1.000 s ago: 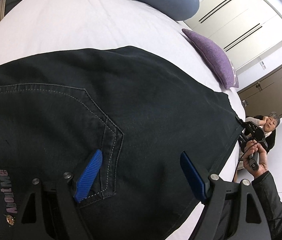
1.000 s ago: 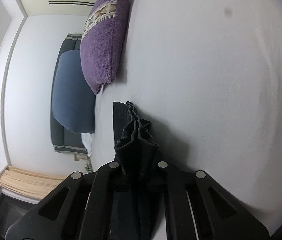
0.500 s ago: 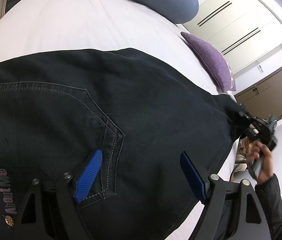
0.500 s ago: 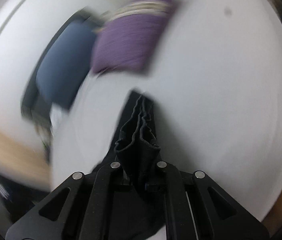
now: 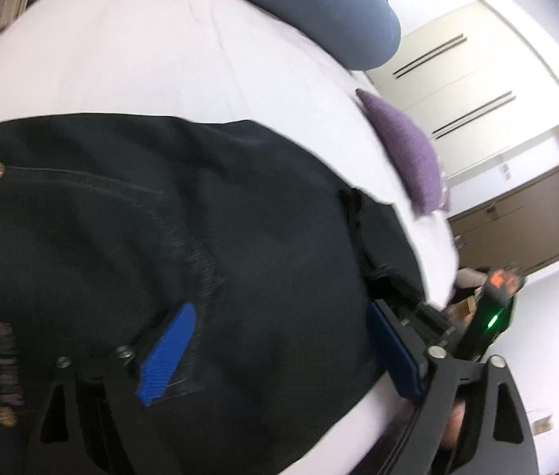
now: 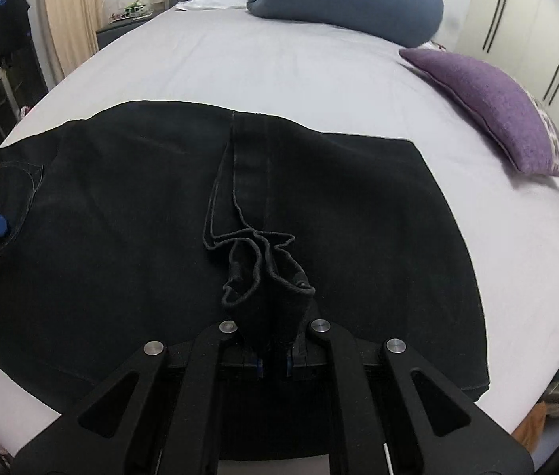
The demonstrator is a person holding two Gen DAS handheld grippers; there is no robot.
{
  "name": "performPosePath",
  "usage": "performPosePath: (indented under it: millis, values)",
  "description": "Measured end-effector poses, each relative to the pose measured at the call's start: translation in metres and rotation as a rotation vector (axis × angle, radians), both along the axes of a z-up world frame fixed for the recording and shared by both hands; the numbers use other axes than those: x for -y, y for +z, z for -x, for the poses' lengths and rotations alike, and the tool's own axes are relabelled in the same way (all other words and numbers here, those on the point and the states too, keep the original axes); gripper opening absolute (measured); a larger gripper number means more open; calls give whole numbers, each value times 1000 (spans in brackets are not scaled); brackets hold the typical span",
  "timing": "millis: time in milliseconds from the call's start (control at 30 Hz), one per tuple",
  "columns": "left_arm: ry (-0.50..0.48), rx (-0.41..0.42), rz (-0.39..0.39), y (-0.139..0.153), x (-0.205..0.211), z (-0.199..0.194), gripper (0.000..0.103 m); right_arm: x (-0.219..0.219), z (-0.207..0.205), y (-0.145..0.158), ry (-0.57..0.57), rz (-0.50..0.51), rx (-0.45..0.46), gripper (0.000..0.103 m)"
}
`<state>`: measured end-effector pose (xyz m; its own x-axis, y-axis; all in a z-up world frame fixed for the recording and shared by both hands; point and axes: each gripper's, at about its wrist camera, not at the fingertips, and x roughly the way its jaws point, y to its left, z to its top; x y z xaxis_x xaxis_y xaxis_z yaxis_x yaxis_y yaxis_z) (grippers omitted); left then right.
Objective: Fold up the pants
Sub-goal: 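Lay the hems onto the waistband with the right gripper near the left gripper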
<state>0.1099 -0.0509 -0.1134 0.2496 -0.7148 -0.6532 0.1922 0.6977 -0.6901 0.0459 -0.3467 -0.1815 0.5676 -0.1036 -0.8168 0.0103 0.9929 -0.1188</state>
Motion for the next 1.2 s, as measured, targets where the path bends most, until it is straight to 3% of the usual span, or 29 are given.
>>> performPosePath:
  millis: [267, 500, 533, 600, 667, 733, 1000, 1200]
  values:
    - [-77, -96, 115, 7, 80, -40, 93, -20, 19, 23, 29, 80, 121, 6]
    - [-146, -170, 73, 6, 123, -67, 99, -57, 36, 51, 89, 158, 210, 6]
    - [-153, -173, 74, 5, 125, -69, 97, -64, 37, 52, 100, 162, 213, 6]
    - [-177, -163, 78, 5, 125, -72, 79, -79, 38, 52, 137, 183, 212, 6]
    - [-218, -160, 42, 5, 123, -74, 32, -91, 39, 51, 172, 199, 211, 6]
    - [-232, -134, -5, 6, 115, -77, 9, -108, 41, 49, 220, 217, 205, 6]
    - [-224, -92, -93, -1, 72, -72, 9, -156, 38, 45, 371, 237, 163, 6]
    - [-166, -129, -96, -25, 54, -71, 13, -164, 34, 14, 373, 158, 69, 7]
